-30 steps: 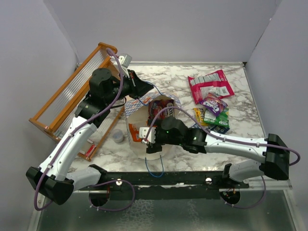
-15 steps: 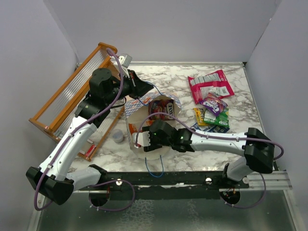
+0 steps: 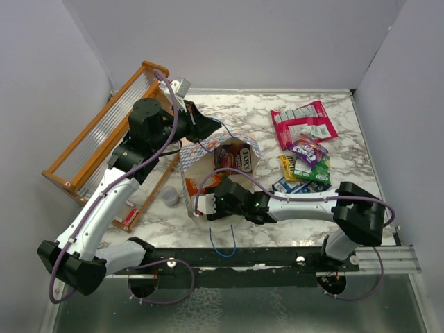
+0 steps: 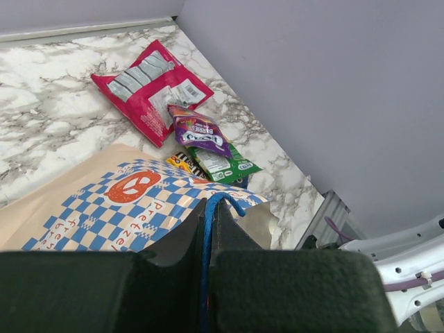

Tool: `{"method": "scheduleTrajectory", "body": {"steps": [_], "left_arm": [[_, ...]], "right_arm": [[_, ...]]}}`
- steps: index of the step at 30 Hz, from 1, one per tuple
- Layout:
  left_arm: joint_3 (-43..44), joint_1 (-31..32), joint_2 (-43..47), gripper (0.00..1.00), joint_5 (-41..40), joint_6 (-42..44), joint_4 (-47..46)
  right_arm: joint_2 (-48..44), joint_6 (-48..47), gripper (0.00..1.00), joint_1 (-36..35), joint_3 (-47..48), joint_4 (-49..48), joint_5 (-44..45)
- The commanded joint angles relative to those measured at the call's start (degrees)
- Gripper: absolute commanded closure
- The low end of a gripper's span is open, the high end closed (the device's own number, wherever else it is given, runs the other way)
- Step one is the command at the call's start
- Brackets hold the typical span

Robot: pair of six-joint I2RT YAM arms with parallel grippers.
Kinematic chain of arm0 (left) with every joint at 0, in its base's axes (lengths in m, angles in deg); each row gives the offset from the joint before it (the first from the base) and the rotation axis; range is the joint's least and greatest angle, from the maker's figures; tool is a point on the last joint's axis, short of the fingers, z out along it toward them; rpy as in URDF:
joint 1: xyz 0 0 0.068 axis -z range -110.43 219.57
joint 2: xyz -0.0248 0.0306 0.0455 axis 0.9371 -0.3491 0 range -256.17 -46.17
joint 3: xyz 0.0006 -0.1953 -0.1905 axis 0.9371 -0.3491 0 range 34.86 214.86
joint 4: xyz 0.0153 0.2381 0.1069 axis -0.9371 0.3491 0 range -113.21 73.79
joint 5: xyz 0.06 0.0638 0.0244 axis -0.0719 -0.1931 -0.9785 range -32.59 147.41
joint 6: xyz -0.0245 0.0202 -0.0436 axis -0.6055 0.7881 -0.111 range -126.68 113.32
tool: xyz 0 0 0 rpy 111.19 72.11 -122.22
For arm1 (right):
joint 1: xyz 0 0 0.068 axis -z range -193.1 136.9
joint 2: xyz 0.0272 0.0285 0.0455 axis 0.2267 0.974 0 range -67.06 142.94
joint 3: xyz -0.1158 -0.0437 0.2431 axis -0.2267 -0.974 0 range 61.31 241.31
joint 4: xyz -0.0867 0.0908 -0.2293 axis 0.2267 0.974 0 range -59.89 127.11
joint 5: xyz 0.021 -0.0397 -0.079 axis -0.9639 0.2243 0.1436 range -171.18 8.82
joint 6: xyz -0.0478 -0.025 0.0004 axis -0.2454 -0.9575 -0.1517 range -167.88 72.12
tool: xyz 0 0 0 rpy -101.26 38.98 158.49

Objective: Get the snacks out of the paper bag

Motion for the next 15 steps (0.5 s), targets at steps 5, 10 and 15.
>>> {"method": "scheduleTrajectory", "body": {"steps": [5, 10, 15], "left_arm": [[1.23, -0.05, 0.48, 1.00, 0.50, 0.55, -0.69], [1.55, -0.05, 0.73, 1.00, 0.66, 0.42, -0.37], [1.63, -0.04, 1.13, 1.00, 0.32, 0.68, 0.13]], "right_arm": [[3.57, -1.49, 0.45, -0.37, -4.15, -17.05, 3.85], [6.49, -3.22, 0.50, -0.37, -3.19, -20.05, 5.98], [8.33, -5.11, 0.65, 0.33, -2.81, -22.87, 8.27]]}}
